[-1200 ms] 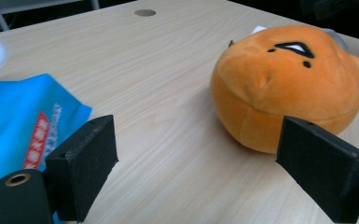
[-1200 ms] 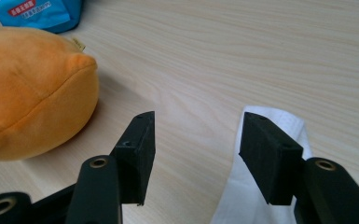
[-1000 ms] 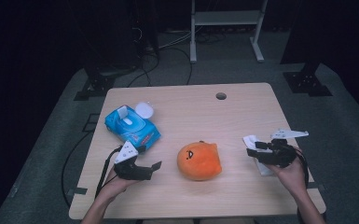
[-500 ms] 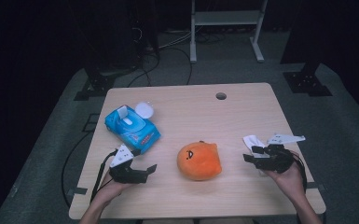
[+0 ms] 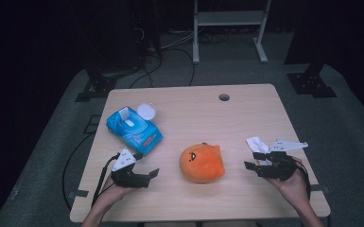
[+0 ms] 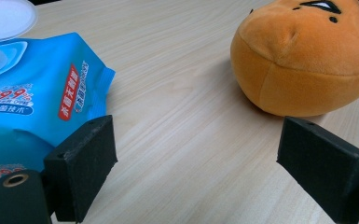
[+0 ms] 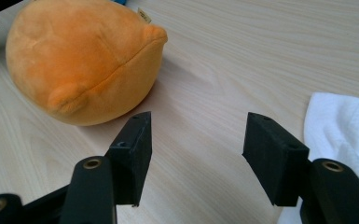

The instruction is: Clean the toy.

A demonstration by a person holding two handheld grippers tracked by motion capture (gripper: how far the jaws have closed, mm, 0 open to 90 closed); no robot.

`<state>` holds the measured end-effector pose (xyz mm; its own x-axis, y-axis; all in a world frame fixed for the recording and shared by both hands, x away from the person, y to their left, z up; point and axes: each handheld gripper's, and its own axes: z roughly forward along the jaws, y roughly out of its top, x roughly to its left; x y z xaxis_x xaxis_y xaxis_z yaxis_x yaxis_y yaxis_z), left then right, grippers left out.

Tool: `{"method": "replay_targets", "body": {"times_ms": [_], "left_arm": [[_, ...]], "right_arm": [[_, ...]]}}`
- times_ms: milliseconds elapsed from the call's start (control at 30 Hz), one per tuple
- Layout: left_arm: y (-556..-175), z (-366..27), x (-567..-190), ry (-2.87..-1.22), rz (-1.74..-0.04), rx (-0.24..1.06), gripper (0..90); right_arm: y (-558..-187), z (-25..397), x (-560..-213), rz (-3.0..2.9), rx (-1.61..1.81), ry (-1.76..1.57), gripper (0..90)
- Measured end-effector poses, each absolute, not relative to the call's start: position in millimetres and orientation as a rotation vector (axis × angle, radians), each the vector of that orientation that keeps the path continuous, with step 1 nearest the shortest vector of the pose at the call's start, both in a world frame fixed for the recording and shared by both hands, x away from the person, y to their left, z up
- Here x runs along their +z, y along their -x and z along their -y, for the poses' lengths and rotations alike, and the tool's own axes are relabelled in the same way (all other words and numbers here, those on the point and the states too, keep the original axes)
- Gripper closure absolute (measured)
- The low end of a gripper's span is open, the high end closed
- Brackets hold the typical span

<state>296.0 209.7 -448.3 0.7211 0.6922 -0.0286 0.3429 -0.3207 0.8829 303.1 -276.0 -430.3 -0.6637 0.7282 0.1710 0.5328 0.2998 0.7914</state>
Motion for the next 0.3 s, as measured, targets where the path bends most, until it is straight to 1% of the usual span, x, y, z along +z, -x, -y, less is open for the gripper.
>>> {"method": "replay_targets", "body": {"times_ms": [300], "left_arm": [[-295.7,-207.6,-448.9,-1.934,-0.781,0.439,10.5]], "right_arm": [[-296.7,279.0,-433.7,-2.335,1.316,-1.172,39.9]]}}
